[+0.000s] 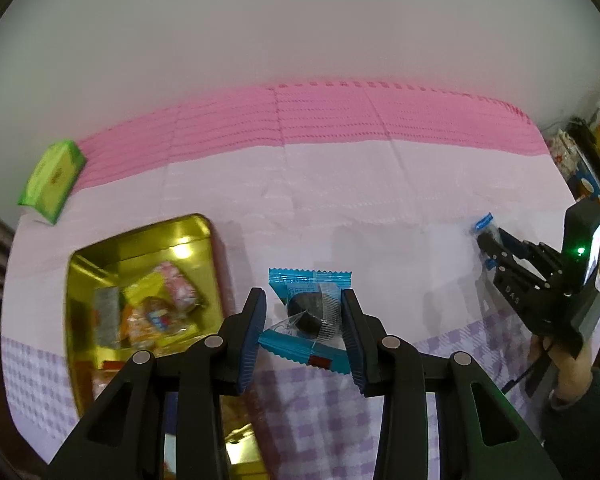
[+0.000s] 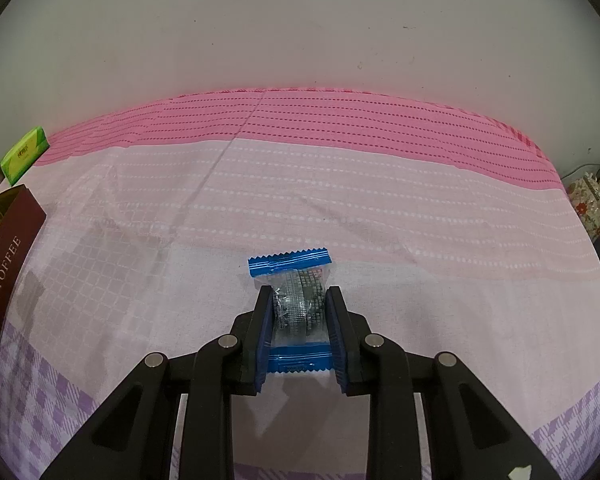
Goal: Organize snacks
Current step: 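Carry the blue-ended candy into the gold tray and open the left gripper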
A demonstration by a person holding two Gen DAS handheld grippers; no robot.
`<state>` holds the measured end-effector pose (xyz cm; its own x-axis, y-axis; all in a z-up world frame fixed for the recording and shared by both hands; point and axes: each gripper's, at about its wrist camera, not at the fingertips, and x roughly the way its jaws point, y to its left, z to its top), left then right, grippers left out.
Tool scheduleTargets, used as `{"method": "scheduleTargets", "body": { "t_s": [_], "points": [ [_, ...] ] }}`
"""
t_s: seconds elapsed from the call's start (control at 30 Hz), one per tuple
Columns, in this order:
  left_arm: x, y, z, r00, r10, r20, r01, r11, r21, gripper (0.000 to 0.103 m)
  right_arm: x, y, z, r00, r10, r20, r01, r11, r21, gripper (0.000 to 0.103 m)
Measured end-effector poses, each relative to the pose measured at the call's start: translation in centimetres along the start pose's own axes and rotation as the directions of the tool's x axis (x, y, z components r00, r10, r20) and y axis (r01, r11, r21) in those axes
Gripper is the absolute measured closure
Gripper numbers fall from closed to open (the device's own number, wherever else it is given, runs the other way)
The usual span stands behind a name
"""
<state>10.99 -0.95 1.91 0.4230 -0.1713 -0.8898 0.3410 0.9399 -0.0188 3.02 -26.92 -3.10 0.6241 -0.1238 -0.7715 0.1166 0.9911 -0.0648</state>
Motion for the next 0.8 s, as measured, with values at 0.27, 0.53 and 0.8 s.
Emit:
{"method": "scheduleTargets", "body": {
  "t_s": [0.27,0.53,0.8],
  "points": [
    [-1.9,4.1,-0.8,0.997,0.081,0.018,-0.08,0.996,-0.043,0.064,0.0,0.0,0.0,1.0,-0.001,0.0,0.001,1.0,0.0,0.078],
    [-1.5,8.8,-2.1,0.988,0.156,-0.011,-0.157,0.981,-0.115,0.064,0.0,0.1,0.0,1.0,-0.004,0.0,0.004,1.0,-0.004,0.078],
    [-1.4,12.9,-2.5,0.98,0.199,-0.013,-0.198,0.962,-0.186,0.064,0.0,0.1,0.0,1.0,-0.005,0.0,0.005,1.0,-0.005,0.078]
  ]
}}
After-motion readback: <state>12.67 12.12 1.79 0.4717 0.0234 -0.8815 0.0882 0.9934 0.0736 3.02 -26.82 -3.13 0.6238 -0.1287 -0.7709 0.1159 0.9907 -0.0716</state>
